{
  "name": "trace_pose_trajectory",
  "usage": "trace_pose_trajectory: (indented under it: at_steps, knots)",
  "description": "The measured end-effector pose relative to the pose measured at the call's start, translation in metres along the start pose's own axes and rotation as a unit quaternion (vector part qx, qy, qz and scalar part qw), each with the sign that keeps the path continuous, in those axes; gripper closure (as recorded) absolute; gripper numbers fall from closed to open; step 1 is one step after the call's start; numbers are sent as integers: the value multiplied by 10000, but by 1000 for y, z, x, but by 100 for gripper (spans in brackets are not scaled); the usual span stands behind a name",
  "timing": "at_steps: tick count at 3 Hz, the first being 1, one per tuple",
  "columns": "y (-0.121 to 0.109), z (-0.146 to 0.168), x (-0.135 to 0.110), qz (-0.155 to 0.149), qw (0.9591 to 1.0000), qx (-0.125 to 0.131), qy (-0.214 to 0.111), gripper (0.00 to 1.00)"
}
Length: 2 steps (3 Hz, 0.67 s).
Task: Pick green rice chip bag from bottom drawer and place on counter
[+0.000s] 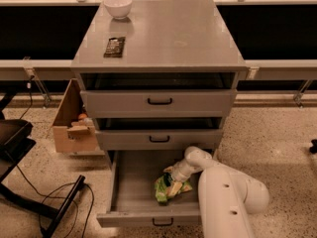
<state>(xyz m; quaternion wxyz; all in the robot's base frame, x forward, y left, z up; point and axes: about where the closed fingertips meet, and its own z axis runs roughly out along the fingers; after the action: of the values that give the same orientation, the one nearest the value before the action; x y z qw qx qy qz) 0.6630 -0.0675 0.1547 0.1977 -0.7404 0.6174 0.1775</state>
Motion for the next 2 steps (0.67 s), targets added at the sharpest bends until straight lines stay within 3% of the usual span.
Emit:
trace_pose_trajectory:
  at_steps: [1,2]
  knots:
    - [0,23,-4,34,9999,-92,-99,46]
    - [-1,24,-3,40,9999,-76,-96,69]
